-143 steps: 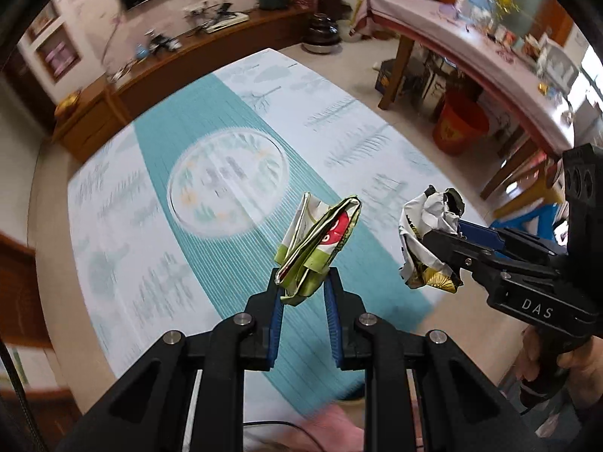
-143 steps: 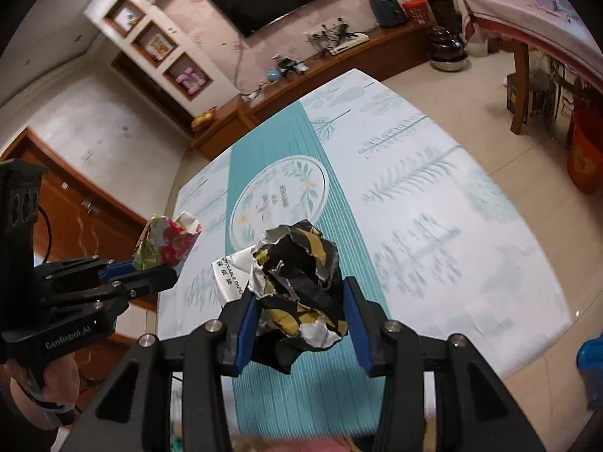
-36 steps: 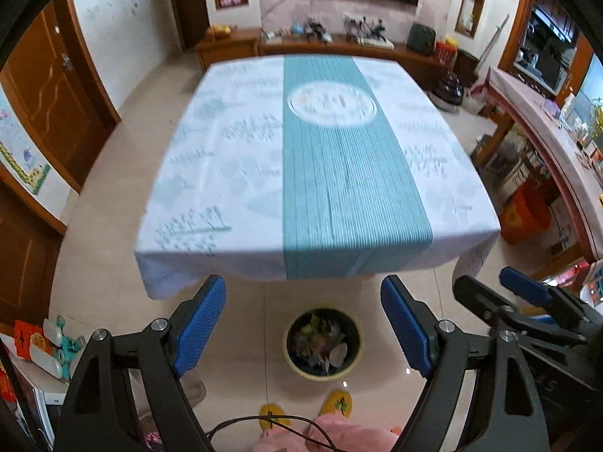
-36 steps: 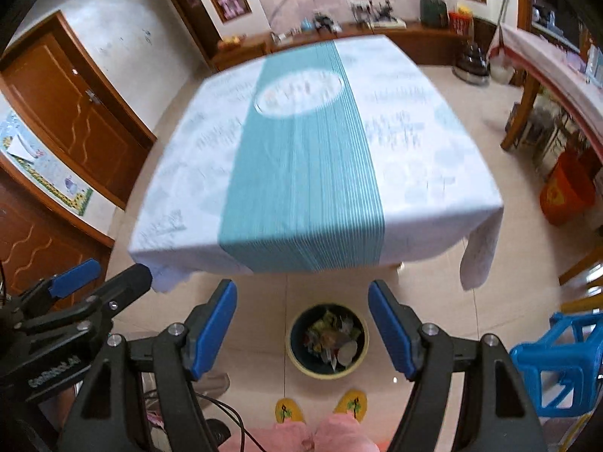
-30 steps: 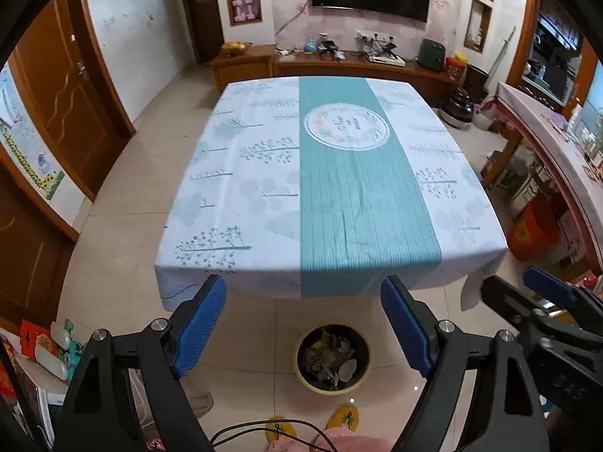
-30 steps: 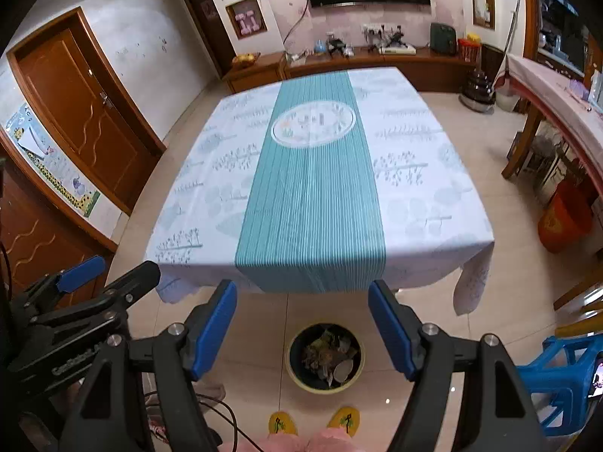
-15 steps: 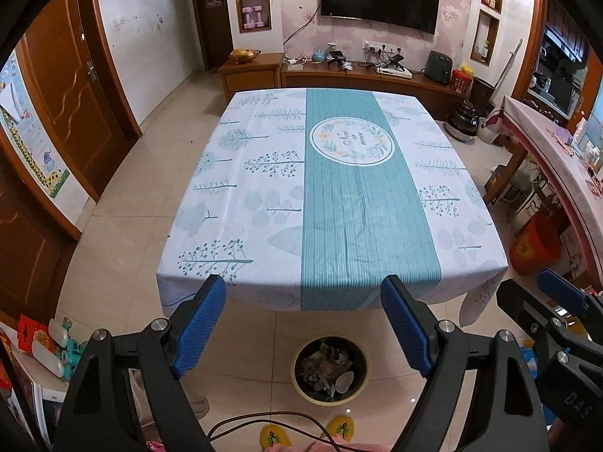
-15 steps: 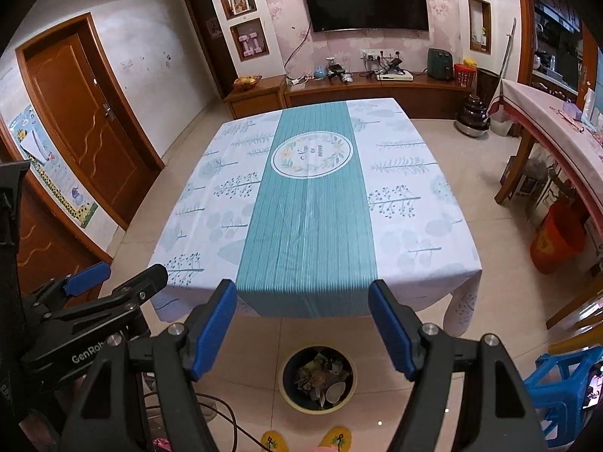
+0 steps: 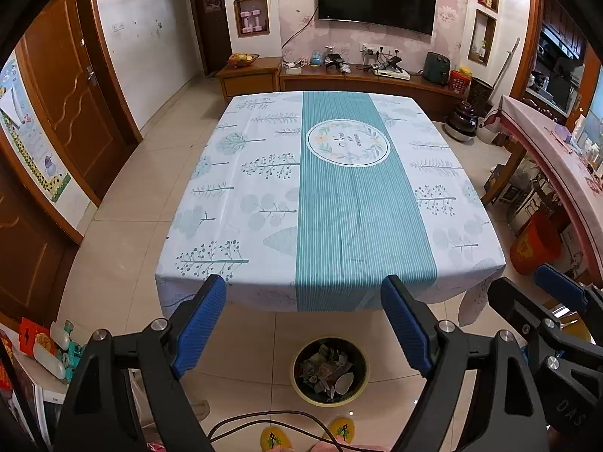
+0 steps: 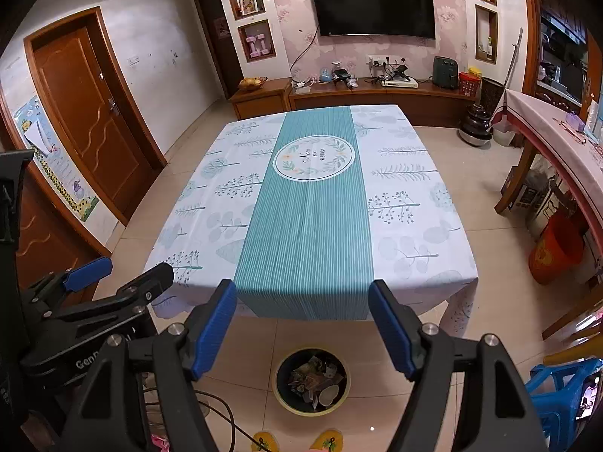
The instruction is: Collect trash
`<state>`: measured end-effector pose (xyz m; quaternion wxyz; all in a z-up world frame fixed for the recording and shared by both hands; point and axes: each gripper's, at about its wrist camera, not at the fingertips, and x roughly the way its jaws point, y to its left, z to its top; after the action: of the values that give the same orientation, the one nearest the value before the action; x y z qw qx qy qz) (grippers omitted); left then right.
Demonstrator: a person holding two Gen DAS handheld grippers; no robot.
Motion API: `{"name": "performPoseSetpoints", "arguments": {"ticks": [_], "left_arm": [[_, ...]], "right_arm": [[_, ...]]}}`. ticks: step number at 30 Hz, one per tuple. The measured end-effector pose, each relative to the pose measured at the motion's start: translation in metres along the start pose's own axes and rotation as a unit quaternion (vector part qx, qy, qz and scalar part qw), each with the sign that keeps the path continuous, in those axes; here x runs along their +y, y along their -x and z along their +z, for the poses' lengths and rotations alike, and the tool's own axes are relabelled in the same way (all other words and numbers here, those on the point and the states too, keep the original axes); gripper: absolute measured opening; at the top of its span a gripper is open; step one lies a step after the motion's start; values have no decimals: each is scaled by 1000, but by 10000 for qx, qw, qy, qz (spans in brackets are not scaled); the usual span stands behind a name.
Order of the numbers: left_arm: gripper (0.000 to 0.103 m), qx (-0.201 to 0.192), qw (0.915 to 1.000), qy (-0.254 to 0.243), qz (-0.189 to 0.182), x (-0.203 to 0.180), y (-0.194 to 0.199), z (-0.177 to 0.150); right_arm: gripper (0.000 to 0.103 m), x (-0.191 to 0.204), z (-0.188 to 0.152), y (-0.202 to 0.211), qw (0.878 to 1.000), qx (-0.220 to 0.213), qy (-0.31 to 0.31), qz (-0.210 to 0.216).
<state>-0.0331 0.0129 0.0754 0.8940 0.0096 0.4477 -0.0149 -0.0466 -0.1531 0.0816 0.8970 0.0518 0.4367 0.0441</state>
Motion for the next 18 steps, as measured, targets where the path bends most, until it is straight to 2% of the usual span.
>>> {"name": "performPoseSetpoints", "arguments": {"ticks": [18], "left_arm": [[83, 8, 10000, -17, 19, -3, 2, -3]], "right_arm": [[73, 2, -3, -1, 10000, 27, 12, 34]]}}
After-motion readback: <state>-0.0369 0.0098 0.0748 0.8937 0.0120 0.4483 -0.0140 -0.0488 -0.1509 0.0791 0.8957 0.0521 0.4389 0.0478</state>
